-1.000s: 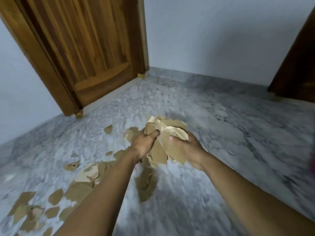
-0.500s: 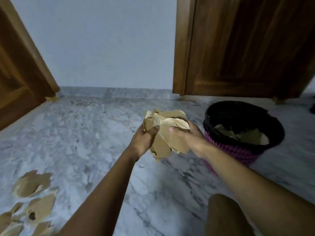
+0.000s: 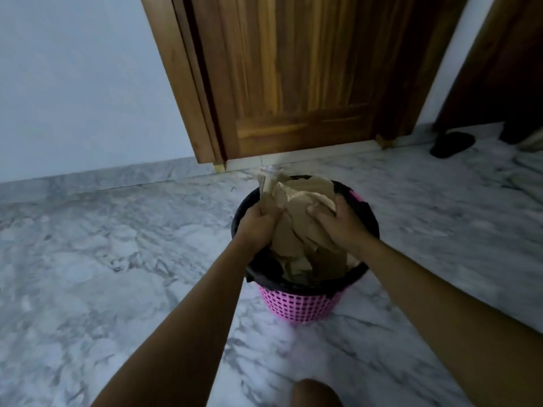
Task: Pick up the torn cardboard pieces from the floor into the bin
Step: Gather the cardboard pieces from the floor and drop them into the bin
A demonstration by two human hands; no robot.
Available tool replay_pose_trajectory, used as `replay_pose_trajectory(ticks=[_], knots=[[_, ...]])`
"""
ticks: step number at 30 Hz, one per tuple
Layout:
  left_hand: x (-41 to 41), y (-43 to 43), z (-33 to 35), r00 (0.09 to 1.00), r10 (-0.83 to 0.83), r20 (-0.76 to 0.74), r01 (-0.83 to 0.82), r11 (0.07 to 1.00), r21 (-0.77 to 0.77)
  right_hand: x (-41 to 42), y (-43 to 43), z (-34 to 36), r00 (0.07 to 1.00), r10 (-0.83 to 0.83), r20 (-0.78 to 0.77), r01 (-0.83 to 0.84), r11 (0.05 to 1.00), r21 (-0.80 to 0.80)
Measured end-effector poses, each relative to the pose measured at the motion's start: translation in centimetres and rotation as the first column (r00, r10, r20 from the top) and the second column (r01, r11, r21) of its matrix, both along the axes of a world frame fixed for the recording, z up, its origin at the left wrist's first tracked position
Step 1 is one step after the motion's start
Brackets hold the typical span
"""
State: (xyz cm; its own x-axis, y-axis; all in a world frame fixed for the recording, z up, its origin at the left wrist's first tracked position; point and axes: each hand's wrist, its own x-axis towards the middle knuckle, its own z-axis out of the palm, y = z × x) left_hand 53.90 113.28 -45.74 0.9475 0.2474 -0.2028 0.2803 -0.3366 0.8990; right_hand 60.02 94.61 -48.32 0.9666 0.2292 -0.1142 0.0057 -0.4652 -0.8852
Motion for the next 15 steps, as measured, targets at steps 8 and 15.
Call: replay_pose_trajectory(ticks=[8,15], knots=[[2.4,0.7,-2.6,0.985,0.016,-0.173,0.074,0.864,0.498,2.8,-2.5,-2.2,0.993,0.117,-0.014,-0.109,0.869,-0.483],[-1.9,1.0,-1.1,0.999,-0.041,-0.032,0.052,0.842,0.536,-1.8,0.4,0.8,0.995,0.003,0.100,0.045,0.883,-0.468]])
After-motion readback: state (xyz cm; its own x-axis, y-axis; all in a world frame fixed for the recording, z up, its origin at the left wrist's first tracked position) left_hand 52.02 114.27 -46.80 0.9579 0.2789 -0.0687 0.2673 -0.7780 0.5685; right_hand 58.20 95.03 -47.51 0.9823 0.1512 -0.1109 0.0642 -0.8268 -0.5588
